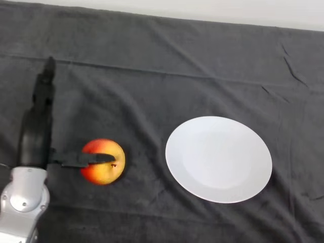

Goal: Move the apple to the plate

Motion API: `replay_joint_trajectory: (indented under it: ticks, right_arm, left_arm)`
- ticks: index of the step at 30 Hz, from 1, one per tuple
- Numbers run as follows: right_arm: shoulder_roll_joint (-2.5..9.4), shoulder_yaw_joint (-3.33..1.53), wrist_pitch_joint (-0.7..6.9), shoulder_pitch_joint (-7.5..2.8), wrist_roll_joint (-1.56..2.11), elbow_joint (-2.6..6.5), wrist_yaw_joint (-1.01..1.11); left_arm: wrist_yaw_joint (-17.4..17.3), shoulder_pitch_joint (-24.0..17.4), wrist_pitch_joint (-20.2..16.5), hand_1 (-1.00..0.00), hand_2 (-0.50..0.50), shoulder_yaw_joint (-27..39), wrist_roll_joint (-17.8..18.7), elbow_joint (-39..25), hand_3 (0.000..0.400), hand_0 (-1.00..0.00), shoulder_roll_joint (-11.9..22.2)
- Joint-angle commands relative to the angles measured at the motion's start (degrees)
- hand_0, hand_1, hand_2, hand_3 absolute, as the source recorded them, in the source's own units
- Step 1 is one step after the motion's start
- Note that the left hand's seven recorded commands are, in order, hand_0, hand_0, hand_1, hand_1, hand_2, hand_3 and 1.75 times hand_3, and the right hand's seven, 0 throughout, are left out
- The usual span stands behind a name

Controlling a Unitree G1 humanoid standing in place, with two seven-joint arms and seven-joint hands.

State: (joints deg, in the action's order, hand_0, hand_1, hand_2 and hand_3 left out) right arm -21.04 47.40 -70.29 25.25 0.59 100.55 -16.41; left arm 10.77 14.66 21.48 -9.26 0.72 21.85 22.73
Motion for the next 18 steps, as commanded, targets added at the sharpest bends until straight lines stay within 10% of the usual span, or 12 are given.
replay_joint_trajectory:
  ticks: [1,18]
  right_arm:
    - [7.4,-0.18,1.63,-7.17,0.58,2.67,-0.09]
    - [7.41,-0.4,1.63,-7.15,0.85,2.68,-0.03]
  left_arm:
    - [-0.75,0.87,-1.15,0.0,0.0,-1.55,-1.43,-0.27,0.0,0.0,-0.36]
    - [-3.48,5.78,-1.13,0.0,0.0,-6.04,-3.08,11.21,0.0,0.0,-1.91]
